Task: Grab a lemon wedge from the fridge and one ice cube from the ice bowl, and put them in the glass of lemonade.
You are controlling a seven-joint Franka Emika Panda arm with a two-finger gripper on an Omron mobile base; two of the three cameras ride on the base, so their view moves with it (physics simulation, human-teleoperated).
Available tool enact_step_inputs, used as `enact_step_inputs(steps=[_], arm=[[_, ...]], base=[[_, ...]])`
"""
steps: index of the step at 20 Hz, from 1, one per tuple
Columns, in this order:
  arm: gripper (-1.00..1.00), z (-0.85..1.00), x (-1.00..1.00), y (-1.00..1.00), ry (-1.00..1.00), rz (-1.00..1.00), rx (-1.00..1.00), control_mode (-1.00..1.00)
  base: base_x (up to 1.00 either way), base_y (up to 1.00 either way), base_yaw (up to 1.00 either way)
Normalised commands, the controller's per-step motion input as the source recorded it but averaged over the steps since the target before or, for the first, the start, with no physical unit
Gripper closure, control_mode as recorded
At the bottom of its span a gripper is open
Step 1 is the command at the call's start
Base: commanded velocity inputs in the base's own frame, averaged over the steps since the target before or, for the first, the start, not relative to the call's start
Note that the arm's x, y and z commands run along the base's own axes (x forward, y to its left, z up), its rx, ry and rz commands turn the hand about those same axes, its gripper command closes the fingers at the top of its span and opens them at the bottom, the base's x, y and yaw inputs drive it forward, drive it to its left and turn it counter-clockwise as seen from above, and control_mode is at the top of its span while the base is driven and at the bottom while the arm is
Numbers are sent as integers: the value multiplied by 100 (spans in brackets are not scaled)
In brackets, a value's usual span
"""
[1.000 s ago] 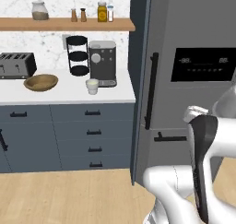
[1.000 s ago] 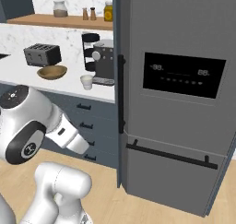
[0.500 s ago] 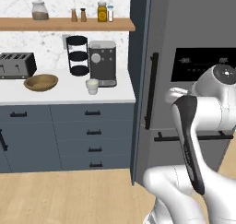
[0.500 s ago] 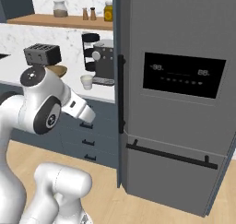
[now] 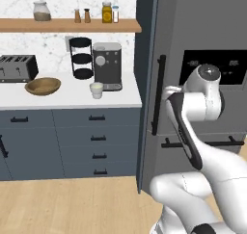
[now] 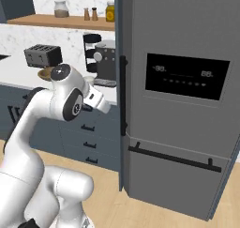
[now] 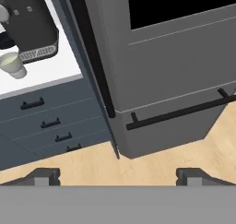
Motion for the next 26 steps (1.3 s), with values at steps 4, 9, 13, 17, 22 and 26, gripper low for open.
enact_step_inputs(steps=[4,9,13,17,22,26], arm=[[-100,-20,97,0,-2,0,-5,-100],[-100,-23,84,-15,0,0,0,-100],[-100,-21,78,-26,0,0,0,-100],[-100,-12,77,-9,0,0,0,-100],[-100,-24,66,0,0,0,-3,-100],[-100,-41,62,0,0,0,-7,-100]], base=[[0,0,0],[0,0,0],[0,0,0],[0,0,0],[0,0,0],[0,0,0]])
